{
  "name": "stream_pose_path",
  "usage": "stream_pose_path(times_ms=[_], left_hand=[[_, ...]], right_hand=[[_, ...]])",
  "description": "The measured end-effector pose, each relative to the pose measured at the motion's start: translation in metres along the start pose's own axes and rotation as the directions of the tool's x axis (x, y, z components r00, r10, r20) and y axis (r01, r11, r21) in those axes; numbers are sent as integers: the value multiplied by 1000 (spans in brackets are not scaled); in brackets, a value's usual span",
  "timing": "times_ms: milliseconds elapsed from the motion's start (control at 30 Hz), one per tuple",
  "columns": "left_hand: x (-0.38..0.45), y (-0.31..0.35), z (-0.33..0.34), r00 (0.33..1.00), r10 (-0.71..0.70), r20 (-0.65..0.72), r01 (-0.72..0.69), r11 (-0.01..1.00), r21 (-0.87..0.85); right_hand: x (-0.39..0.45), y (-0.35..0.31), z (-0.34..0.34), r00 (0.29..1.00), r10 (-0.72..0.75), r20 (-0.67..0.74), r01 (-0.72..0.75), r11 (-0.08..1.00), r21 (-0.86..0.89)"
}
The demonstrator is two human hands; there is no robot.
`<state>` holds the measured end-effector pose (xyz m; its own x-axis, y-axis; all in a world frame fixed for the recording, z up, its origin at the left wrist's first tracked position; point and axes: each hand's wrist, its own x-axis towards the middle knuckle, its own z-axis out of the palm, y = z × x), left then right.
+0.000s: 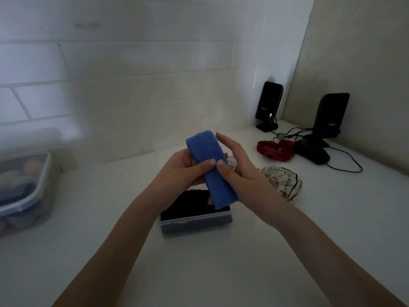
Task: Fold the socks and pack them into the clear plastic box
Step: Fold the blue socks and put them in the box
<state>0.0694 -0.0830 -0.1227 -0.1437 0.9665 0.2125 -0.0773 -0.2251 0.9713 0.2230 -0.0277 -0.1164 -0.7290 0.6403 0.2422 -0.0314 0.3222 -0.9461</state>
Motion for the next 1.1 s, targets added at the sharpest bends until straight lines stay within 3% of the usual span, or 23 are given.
stream_pose_path(times_ms=[367, 467, 567, 633, 900, 1100], left_hand=[[-3, 1, -2, 994, -3, -108, 13, 996, 91], [-3, 2, -6, 990, -43, -133, 45, 999, 14], [-4, 4, -10, 990, -87, -111, 79, 994, -73], [-3, 4, -11, 989, -117, -88, 108, 989, -101], [-4, 1, -11, 995, -98, -26, 95, 992, -89], [-7, -2, -6, 999, -11, -53, 14, 998, 53]], right_hand=[[-2, 9, 2, 995, -48, -93, 47, 999, -16], [-2, 5, -5, 991, -135, 1, 135, 991, 20], [-2, 4, -15, 960, -198, 196, 237, 951, -198], [-2, 5, -16, 949, -196, 247, 281, 882, -377], [-1, 3, -12, 969, -204, 138, 243, 886, -394], [1, 10, -4, 986, -168, 7, 166, 963, -213]])
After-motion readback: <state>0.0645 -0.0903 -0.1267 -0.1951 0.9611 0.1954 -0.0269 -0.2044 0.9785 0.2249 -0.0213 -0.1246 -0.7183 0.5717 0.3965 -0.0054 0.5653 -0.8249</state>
